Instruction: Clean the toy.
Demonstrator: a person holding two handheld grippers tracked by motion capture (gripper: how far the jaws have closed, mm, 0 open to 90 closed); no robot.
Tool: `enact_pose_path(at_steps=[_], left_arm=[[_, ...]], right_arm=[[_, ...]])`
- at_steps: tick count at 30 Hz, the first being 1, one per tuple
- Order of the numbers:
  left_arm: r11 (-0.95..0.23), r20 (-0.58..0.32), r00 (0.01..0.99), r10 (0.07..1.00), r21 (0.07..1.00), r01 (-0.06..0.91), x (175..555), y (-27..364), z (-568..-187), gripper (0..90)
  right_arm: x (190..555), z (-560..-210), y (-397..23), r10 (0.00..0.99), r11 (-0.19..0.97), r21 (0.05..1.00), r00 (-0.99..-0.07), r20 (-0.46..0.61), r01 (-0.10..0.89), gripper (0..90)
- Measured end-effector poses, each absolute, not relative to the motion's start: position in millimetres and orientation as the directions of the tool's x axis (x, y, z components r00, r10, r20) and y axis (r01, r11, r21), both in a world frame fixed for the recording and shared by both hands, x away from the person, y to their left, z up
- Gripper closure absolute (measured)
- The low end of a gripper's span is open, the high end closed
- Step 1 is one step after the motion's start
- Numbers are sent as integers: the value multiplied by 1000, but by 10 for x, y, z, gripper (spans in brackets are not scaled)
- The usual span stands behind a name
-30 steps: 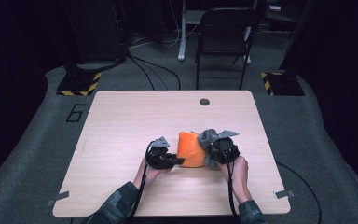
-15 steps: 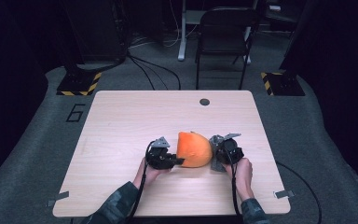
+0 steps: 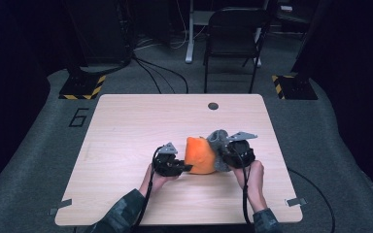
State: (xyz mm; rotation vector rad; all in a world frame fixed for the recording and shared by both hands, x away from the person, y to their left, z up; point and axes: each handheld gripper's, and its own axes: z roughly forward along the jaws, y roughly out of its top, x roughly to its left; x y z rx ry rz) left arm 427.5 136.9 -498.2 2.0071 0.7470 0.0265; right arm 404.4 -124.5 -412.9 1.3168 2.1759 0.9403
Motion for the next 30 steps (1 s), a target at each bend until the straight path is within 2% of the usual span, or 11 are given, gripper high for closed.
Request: enact_pose_path(at_steps=[5,8,17,30], left_arm=[[-363,-265,819,509,797,483,4274,1368,-4979,729],[-364,-263,819,509,797,482,4274,1368,-4981,729],[-357,-270,815,512,796,488,4281,1371,-4987,728],[-353,-277,814,510,796,492,4287,1375,-4996,729]], right_arm=[[3899,-4059,-859,827,396,752,-561,-42,527,677],[3879,-4116,-715,812,427,739,-581,-60,521,674],[3935,-4240,-744,816,465,716,-565,-118,522,676],[4098,-4323,-1089,872,389,691,-485,-64,609,673]])
